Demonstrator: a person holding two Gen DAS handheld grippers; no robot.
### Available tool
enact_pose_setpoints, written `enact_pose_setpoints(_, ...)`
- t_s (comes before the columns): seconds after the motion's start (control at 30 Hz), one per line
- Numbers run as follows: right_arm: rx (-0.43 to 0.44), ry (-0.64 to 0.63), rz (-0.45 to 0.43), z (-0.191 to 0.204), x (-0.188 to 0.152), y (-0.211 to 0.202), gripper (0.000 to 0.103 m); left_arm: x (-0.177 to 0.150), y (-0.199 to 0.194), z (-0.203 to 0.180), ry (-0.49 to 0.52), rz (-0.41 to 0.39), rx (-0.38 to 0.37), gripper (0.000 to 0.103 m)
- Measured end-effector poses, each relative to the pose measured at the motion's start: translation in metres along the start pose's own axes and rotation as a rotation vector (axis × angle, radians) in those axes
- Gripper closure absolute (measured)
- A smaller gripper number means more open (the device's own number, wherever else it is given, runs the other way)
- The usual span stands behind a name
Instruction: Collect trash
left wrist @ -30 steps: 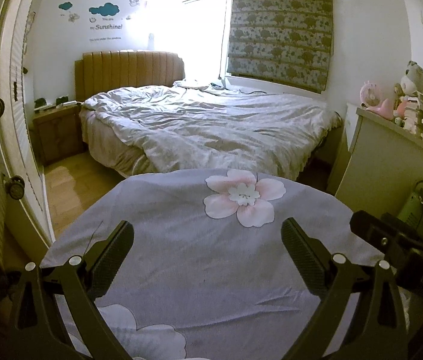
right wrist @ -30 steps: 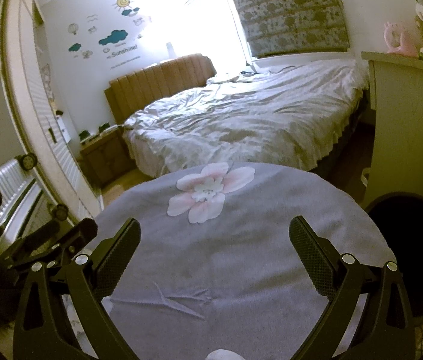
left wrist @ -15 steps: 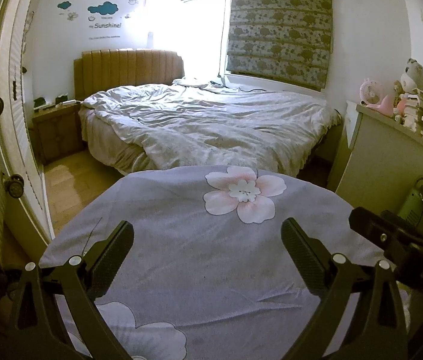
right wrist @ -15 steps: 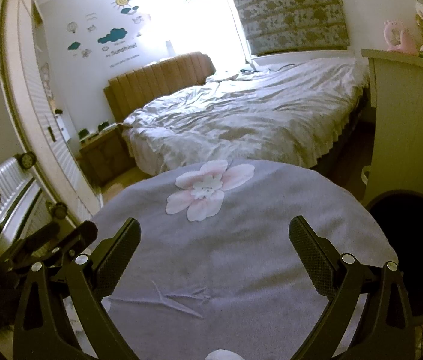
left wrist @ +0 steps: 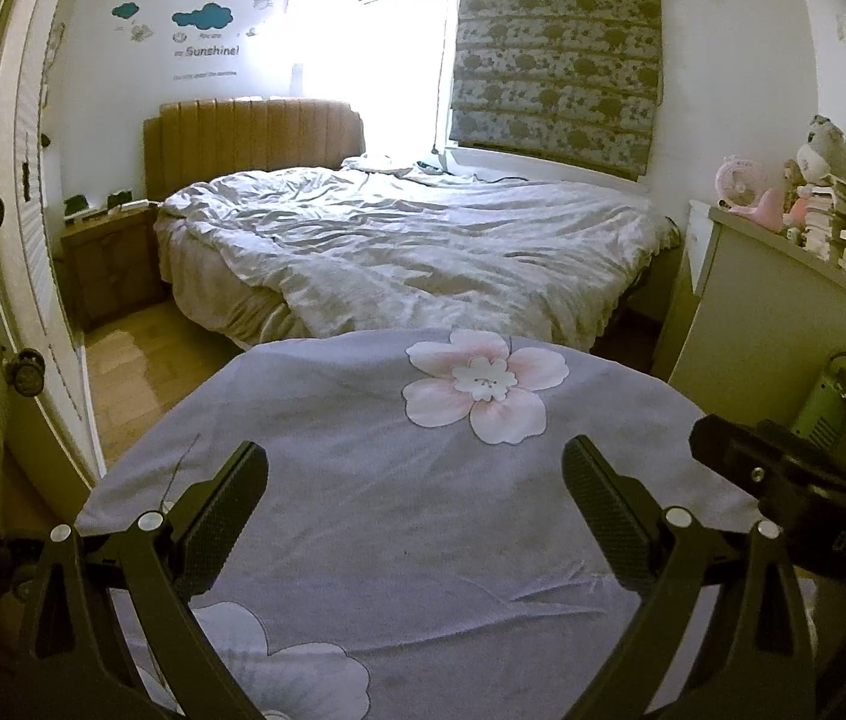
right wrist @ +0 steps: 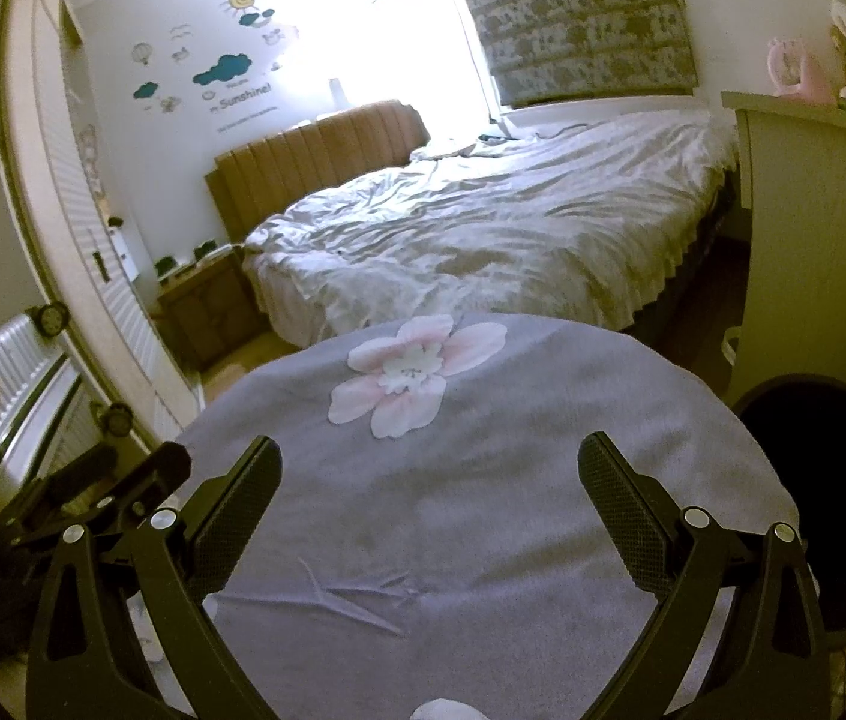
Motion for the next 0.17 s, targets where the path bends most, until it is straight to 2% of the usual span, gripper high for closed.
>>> enact_pose_setpoints(0.17, 0.000, 0.001, 0.003, 0.0015, -0.0035, -0.0015, 0.005, -0.0006, 0.0005, 0.0002, 0.000, 0.002, -0.007, 0.006)
Point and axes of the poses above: each gripper's, at about its wrist camera, not at the fingertips, and y roughly the way its jaws point, z to its left, x to its top, the point moved 5 cm from there along y, roughly the way its jaws point, and after that the axes turned 1 degree about x, right-handed, at the moved point
